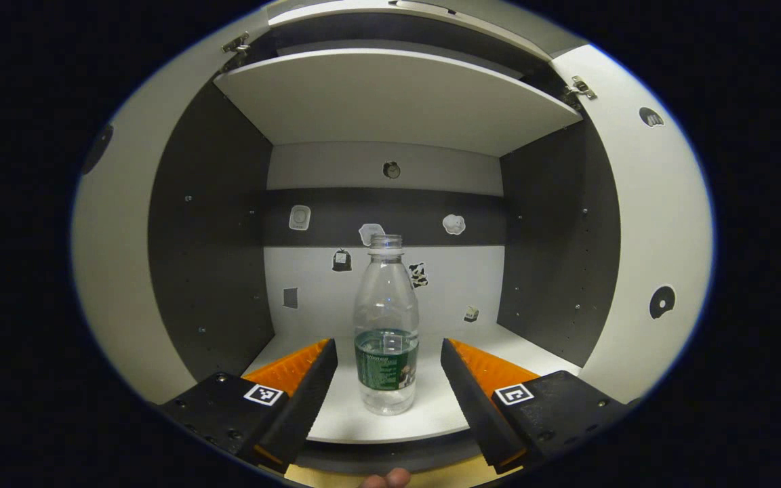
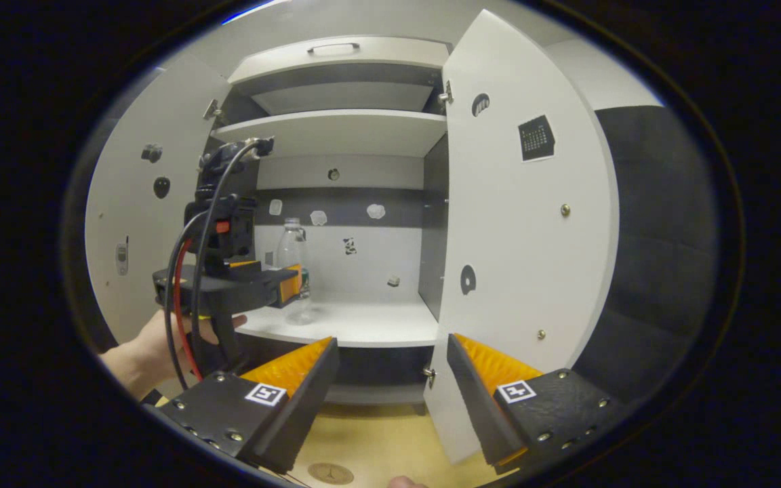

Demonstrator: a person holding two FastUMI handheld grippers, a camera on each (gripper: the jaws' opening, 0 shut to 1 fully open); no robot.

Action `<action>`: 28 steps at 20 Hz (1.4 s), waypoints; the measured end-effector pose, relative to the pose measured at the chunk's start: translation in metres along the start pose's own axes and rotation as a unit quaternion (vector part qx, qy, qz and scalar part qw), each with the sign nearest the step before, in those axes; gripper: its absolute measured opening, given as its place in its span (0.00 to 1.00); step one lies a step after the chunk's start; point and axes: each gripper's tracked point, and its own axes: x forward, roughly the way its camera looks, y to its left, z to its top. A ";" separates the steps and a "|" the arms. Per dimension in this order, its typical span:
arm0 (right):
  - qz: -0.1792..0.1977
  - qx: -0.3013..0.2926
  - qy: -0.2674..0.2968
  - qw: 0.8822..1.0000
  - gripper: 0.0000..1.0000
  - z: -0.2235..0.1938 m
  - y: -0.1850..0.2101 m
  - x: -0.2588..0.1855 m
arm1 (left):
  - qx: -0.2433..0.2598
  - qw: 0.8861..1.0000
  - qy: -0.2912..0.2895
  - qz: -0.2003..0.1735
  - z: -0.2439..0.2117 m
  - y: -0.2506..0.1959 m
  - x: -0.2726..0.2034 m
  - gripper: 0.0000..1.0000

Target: Grasp the bottle in the cabinet with the left hand and place it on the coaster, then close the right door with the right hand and the left door with the left hand.

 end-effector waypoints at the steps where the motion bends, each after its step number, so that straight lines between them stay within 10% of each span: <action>1: -0.002 -0.003 0.001 1.000 0.98 0.000 -0.001 0.000 | -0.001 1.000 -0.001 0.002 0.001 0.001 0.007 0.98; 12: -0.008 -0.016 0.015 1.000 0.98 -0.008 -0.002 -0.007 | 0.002 1.000 0.014 0.011 -0.006 0.003 0.058 0.96; 14: -0.015 -0.023 0.017 0.999 0.98 -0.010 -0.009 -0.009 | 0.011 1.000 0.018 0.011 -0.006 0.003 0.054 0.83; 28: -0.006 -0.003 0.024 1.000 0.98 -0.024 -0.035 -0.038 | 0.013 0.999 -0.034 0.007 0.018 -0.024 -0.082 0.82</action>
